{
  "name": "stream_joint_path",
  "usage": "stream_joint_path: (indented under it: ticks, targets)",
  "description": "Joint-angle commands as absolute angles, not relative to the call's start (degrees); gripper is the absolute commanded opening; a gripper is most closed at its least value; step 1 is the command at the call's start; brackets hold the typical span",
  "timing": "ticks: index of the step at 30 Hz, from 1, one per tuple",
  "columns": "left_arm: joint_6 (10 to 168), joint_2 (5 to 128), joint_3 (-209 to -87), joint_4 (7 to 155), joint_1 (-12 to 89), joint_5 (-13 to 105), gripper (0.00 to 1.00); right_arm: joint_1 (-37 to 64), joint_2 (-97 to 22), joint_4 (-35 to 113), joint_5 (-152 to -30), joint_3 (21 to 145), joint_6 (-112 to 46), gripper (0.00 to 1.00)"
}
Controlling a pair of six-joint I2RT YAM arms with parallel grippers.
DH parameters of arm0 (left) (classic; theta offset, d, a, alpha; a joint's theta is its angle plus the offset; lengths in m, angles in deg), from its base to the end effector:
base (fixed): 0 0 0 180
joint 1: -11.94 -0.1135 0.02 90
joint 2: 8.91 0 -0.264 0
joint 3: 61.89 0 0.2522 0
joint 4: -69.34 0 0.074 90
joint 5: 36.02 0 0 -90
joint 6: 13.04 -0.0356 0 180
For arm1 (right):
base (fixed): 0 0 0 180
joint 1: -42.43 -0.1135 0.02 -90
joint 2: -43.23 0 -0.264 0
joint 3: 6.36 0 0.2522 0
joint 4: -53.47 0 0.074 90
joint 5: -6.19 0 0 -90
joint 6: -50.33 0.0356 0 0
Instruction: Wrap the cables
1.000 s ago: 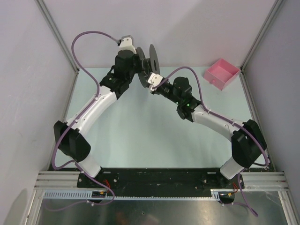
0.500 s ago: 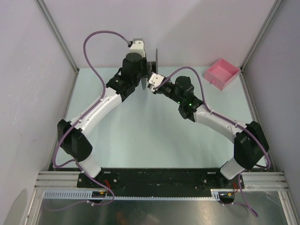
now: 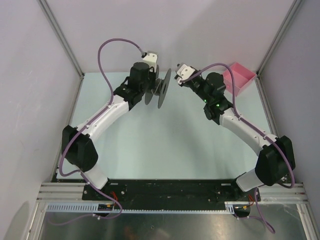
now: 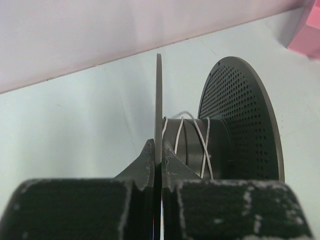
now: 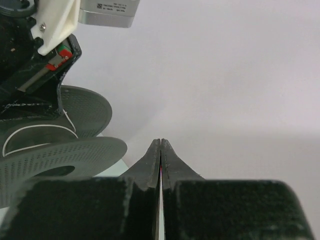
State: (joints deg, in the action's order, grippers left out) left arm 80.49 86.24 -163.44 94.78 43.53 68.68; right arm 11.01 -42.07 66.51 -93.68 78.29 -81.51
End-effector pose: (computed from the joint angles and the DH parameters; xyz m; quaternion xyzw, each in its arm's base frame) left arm 0.3428 -0.2002 0.3692 0.1238 0.8015 -0.0744 0.5803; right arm 0.3015 0.1914 0.3972 -0.4263 0.4610 -0.0168 0.7781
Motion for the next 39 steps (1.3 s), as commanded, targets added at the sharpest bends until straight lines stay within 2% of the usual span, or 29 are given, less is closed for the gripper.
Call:
stream_joint_path:
  ticks: [1,3,4,7,9,13,15,19,22,26,33,39]
  targets:
    - [76.4,81.5,-163.6,85.7,43.1,64.5,0.0,10.9,-39.6,64.1,-95.2,80.6,-80.2,0.0]
    - [78.6,81.1,-164.0,85.7,42.3,63.7,0.0,11.5,-38.9,61.6,-96.3,80.6,-78.0,0.0]
    - [80.3,80.8,-164.1,85.7,41.6,62.5,0.0,12.2,-38.5,60.2,-97.5,80.5,-76.6,0.06]
    - [87.1,79.7,-165.4,85.7,38.6,57.7,0.0,16.4,-37.3,57.4,-103.2,80.6,-70.3,0.37]
    - [92.1,79.2,-166.8,85.6,36.3,53.5,0.0,20.0,-36.8,56.7,-107.5,80.6,-65.2,0.53]
    - [102.5,78.7,-170.7,85.7,31.8,45.3,0.0,26.5,-35.8,56.6,-113.5,80.5,-54.9,0.71]
    - [108.1,78.5,-172.7,85.7,30.3,44.4,0.0,29.6,-36.0,57.3,-116.0,80.5,-48.3,0.75]
    - [120.1,79.0,-176.1,85.7,27.4,42.9,0.0,33.4,-37.4,58.4,-119.4,80.5,-38.0,0.75]
    - [130.8,79.7,-177.3,85.7,25.1,41.1,0.0,33.4,-38.4,59.4,-119.5,80.6,-33.6,0.74]
    - [140.0,79.9,-178.0,85.7,23.8,39.7,0.0,31.2,-39.5,62.2,-118.4,80.6,-30.6,0.77]
    - [148.2,79.2,-178.0,85.4,23.4,36.7,0.0,28.4,-41.7,70.5,-119.5,80.6,-27.6,0.85]
    - [150.2,78.4,-177.5,81.4,22.6,31.5,0.0,27.7,-43.2,74.7,-122.1,80.5,-29.3,0.82]
